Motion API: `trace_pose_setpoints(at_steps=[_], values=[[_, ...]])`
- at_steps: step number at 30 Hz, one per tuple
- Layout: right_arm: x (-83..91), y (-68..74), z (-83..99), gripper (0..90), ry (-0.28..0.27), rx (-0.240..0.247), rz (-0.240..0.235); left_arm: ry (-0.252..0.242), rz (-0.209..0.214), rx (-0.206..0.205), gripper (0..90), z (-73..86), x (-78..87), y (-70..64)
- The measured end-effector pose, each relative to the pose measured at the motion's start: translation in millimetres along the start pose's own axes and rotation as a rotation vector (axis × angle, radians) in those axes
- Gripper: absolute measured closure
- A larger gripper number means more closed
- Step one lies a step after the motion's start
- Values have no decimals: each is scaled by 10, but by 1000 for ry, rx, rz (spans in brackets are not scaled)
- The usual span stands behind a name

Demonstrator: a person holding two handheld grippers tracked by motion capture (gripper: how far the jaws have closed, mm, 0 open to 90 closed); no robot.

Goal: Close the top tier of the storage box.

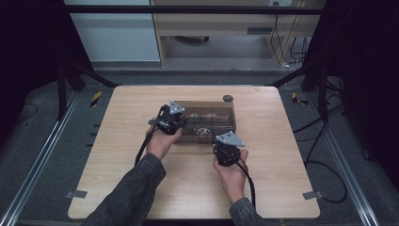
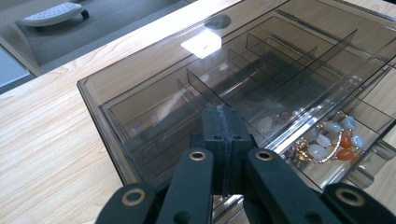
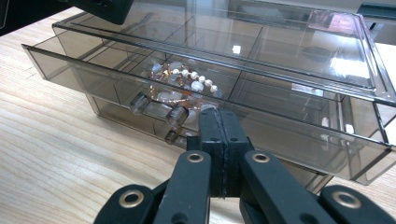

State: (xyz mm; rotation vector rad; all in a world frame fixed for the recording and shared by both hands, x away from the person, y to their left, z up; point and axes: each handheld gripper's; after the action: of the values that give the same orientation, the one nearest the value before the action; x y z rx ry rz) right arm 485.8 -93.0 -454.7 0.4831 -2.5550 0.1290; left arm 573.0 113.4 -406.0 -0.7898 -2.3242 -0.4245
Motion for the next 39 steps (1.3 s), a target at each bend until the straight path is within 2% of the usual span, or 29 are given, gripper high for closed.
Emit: trace_pose_setpoints(at_steps=[39], values=[[-129, -54, -110, 900, 17, -3, 8, 4, -2, -4, 900, 0, 2, 1]])
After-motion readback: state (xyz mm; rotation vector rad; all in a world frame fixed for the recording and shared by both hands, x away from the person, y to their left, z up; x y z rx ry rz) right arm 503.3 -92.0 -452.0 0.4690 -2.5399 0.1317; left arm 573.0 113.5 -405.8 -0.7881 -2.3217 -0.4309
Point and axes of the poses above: each handheld gripper's, and its own axes: x roughly backward along the jaws, z roughly out of its underside, y roughly to its left, and after that the axes turned 5 degrees about y, right-handed
